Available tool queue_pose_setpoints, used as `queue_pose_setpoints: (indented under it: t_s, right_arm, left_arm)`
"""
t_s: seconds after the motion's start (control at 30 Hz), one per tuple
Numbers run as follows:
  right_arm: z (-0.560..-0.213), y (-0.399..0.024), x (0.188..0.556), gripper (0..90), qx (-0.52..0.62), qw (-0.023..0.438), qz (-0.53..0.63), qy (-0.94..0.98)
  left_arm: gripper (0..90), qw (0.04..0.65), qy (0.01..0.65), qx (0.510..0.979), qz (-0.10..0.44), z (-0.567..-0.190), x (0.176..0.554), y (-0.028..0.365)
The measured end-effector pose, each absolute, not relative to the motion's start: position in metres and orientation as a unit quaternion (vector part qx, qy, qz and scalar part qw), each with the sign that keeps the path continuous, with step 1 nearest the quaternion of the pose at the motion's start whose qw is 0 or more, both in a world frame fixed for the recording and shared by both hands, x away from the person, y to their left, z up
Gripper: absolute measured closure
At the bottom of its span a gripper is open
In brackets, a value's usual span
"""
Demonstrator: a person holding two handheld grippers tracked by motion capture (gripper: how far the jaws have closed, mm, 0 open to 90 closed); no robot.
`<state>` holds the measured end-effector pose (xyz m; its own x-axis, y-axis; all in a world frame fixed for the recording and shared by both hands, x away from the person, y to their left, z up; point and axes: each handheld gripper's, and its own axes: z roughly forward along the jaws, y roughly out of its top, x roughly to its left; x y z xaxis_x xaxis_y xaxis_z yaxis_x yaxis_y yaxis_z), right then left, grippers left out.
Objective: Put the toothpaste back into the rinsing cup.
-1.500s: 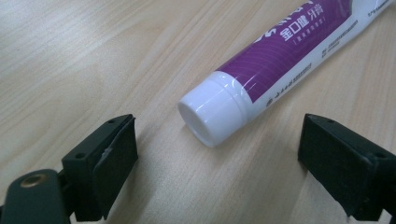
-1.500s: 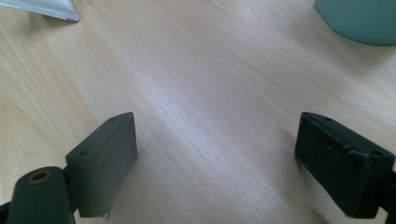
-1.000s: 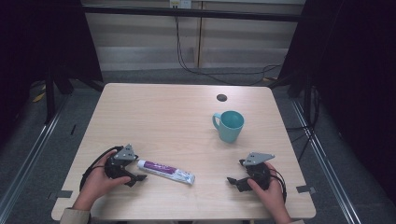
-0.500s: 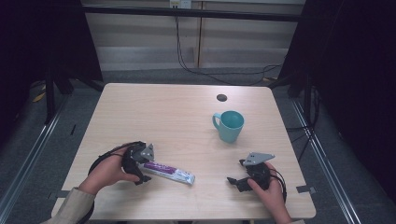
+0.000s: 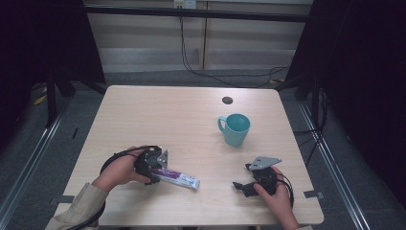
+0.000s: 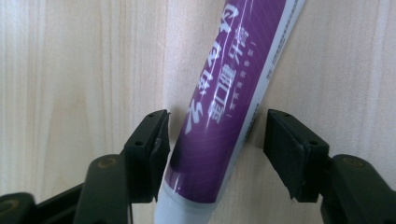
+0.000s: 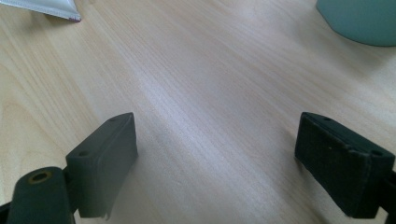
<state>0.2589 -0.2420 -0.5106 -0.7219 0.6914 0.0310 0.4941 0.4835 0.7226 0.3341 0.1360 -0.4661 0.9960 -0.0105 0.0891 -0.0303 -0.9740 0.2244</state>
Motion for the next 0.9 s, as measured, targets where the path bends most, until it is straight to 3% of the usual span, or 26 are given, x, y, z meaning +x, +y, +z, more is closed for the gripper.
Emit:
queue_pose_setpoints:
  t_s: [0.17, 0.23, 0.5, 0.9]
  right_arm:
    - [-0.5106, -0.242, 0.2589, 12.3, 0.348, 0.133, 0.37, 0.851]
    - [-0.5106, -0.242, 0.259, 12.3, 0.348, 0.133, 0.37, 0.851]
    - [-0.5106, -0.242, 0.2589, 12.3, 0.348, 0.133, 0.37, 0.851]
    - [-0.5106, -0.2421, 0.2591, 12.3, 0.348, 0.133, 0.37, 0.851]
  left_arm:
    - [46.1, 0.113, -0.015, 0.993, 0.039, -0.4656, 0.3336, 0.1335]
    - [52.3, 0.112, -0.02, 0.993, 0.038, -0.4654, 0.3339, 0.1332]
    - [62.1, 0.104, -0.037, 0.994, 0.029, -0.4643, 0.3313, 0.131]
    - [68.8, 0.125, -0.008, 0.991, 0.037, -0.4627, 0.3271, 0.1391]
